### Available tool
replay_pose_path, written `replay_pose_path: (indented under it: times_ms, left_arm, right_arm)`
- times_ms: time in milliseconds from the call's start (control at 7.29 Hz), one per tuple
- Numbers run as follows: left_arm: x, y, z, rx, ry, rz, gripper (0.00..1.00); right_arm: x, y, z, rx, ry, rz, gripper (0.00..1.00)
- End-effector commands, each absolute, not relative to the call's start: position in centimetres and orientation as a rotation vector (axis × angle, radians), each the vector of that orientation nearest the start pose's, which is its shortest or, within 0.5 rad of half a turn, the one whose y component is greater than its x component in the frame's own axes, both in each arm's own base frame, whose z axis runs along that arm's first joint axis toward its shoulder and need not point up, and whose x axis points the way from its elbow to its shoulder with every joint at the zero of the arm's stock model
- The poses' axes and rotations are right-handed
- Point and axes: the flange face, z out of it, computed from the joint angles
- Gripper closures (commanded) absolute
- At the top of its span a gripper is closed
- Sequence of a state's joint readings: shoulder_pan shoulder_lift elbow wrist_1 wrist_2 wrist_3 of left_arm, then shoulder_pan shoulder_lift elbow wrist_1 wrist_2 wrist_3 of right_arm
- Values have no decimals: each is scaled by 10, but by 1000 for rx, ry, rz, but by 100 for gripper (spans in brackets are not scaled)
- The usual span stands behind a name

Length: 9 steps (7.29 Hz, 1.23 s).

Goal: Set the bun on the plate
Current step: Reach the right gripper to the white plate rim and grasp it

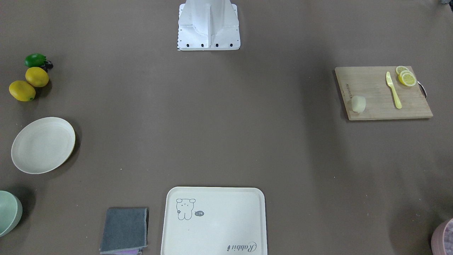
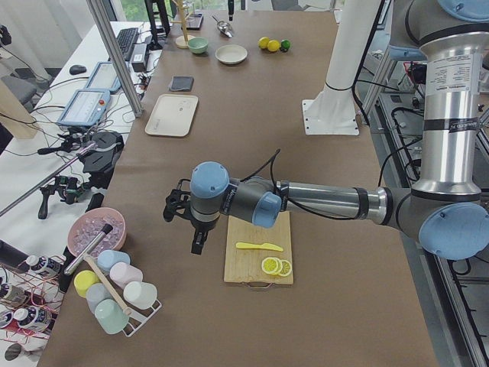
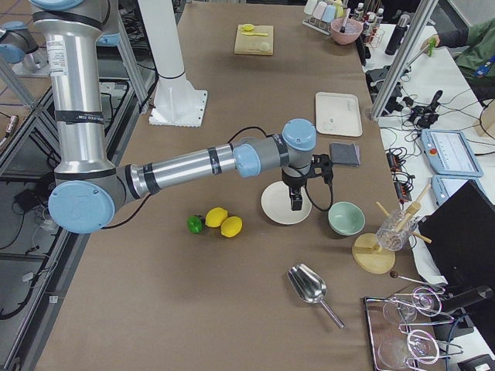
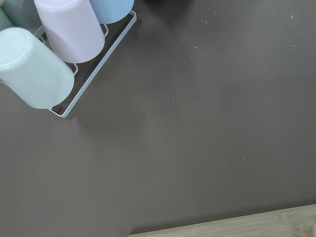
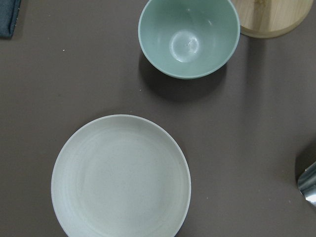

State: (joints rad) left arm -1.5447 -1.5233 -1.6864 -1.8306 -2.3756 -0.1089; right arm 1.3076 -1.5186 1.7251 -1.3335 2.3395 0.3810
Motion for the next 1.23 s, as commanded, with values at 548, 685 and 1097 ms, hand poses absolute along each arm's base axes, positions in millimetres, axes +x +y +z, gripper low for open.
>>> replay_pose_path:
  times_ms: [548, 685, 1097]
  left_arm:
    - [-49, -490, 597, 247, 815, 47, 2]
    - [-49, -491, 596, 249, 815, 48, 2]
    - [-49, -494, 593, 253, 816, 48, 2]
  right_arm:
    - [-180, -521, 626, 186, -840, -26, 0]
    - [-188, -518, 627, 170, -840, -22, 0]
    - [-187, -512, 635, 146, -840, -5, 59]
